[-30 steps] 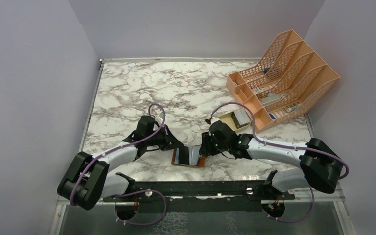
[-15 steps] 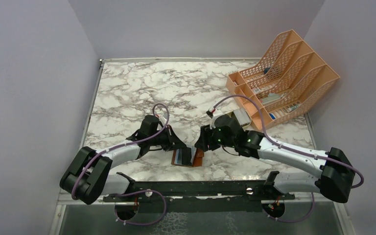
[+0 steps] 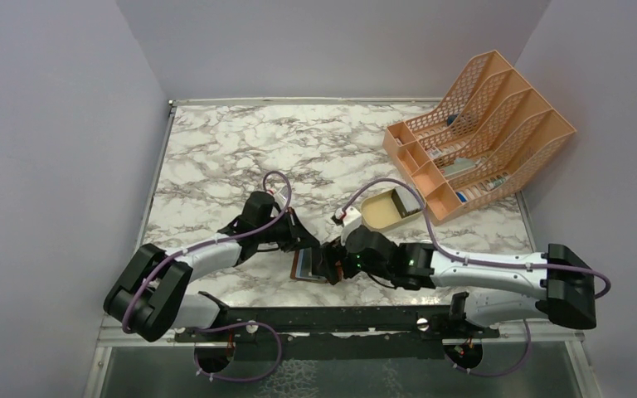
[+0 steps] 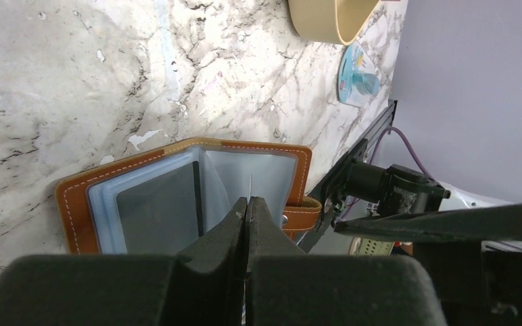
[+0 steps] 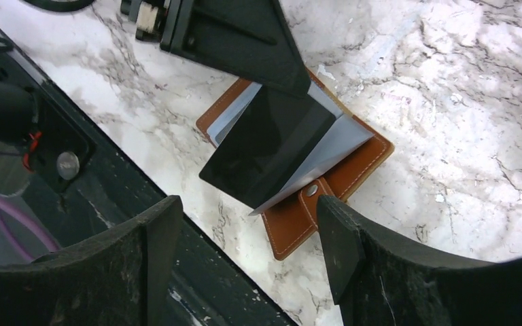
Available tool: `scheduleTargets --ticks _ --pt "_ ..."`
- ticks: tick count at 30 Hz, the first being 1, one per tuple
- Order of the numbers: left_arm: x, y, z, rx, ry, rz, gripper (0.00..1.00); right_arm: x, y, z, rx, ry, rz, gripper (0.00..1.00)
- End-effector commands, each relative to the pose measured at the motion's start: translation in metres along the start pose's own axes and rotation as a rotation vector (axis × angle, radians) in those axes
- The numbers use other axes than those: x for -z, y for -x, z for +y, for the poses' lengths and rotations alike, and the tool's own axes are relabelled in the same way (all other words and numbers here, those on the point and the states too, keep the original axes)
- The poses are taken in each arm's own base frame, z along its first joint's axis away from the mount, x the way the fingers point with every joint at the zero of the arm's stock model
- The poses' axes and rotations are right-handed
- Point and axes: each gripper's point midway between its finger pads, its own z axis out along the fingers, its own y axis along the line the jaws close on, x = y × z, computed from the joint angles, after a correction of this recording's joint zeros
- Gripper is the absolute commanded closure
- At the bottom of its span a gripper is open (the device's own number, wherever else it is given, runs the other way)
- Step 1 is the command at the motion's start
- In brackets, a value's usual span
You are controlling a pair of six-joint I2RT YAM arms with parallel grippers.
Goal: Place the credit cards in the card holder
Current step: Turn over the card slot in the card holder.
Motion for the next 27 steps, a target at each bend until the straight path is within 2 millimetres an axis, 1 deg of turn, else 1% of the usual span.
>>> scheduleTargets --ticks 1,3,5,8,11,14,16,19,21,23,25,27 --pt "-0.004 0.011 -0.007 -0.025 -0.009 -0.033 1.0 -0.011 -0.006 -0.005 0.109 -0.092 -0.082 0.26" --pt "-0.005 0.011 -0.008 -0.028 -0.008 -0.033 1.0 -0.013 -0.01 0.002 0.162 -0.119 -0.107 0.23" --pt "-0.006 0.011 -0.006 -0.029 -0.004 -0.031 1.0 -0.016 -0.012 0.004 0.204 -0.171 -0.128 0.22" --pt "-0.007 0.01 -0.004 -0.027 0.001 -0.028 1.0 -0.023 -0.019 0.0 0.24 -0.253 -0.11 0.21" --pt "-0.007 0.01 -0.005 -0.028 -0.001 -0.028 1.0 -0.029 -0.027 -0.012 0.256 -0.364 -0.082 0.2" --pt "-0.007 0.012 -0.006 -0.031 -0.002 -0.033 1.0 -0.035 -0.034 -0.009 0.297 -0.386 -0.064 0.18" --pt "-0.007 0.011 -0.006 -0.031 -0.004 -0.031 1.0 -0.036 -0.037 -0.011 0.292 -0.404 -0.066 0.18" --pt "-0.006 0.011 -0.006 -0.029 -0.004 -0.029 1.0 -0.036 -0.037 -0.019 0.275 -0.474 -0.072 0.18" --pt "-0.005 0.01 -0.008 -0.03 -0.009 -0.029 1.0 -0.03 -0.038 -0.033 0.268 -0.56 -0.069 0.18" --pt "-0.004 0.011 -0.011 -0.033 -0.016 -0.032 1.0 -0.027 -0.04 -0.042 0.259 -0.616 -0.07 0.19" --pt "-0.003 0.013 -0.013 -0.042 -0.009 -0.036 1.0 -0.026 -0.045 -0.049 0.251 -0.647 -0.068 0.2" --pt "-0.003 0.015 -0.012 -0.048 0.007 -0.036 1.0 -0.027 -0.05 -0.051 0.251 -0.649 -0.058 0.21"
